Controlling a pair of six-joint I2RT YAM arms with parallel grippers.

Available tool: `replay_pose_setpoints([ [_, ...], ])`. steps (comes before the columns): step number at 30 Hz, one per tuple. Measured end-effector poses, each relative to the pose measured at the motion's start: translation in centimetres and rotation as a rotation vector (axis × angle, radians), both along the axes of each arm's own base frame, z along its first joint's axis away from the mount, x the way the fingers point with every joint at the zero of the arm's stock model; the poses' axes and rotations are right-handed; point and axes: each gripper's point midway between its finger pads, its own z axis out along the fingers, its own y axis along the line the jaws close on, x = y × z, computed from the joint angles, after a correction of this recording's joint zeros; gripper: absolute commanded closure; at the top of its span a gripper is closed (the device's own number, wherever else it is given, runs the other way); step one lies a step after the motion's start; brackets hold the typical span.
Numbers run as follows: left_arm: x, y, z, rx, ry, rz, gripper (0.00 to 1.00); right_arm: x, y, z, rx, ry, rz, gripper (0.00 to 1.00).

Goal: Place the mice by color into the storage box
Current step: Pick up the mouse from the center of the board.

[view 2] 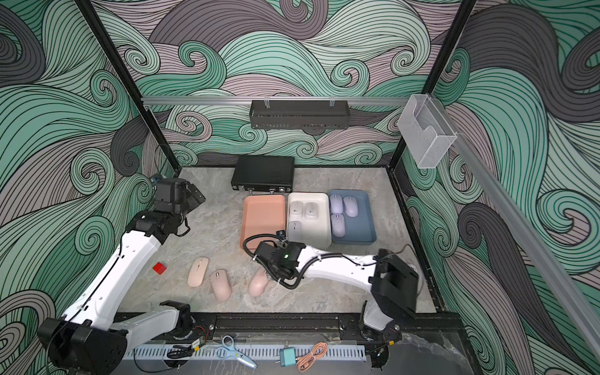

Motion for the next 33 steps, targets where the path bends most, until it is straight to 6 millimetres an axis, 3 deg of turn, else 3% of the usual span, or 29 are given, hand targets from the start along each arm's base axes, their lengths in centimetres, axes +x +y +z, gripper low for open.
replay_pose_setpoints([
  [3, 0.4, 1.1, -1.6, -0.04, 0.038, 0.047, 0.02, -0.2, 4.1, -0.1, 0.01, -0.025, 0.021, 0.01],
  [6, 0.5, 1.7, -2.1, -0.061, 0.049, 0.074, 0.02, -0.7, 6.5, -0.7, 0.015, -0.024, 0.034, 0.01],
  [12, 0.3, 2.7, -2.2, -0.075, 0.045, 0.106, 0.02, -1.0, 7.4, -3.2, -0.047, -0.002, 0.03, 0.01],
  [19, 0.4, 2.3, -2.2, -0.091, 0.045, 0.09, 0.02, -1.5, 6.1, -5.1, -0.108, 0.026, 0.029, 0.01],
  [25, 0.5, 2.0, -2.3, -0.103, 0.046, 0.077, 0.02, -2.7, 3.1, -6.1, -0.153, 0.063, 0.033, 0.02],
  [33, 0.6, 1.6, -2.4, -0.123, 0.049, 0.056, 0.03, -4.3, 0.8, -6.0, -0.128, 0.111, 0.072, 0.21],
])
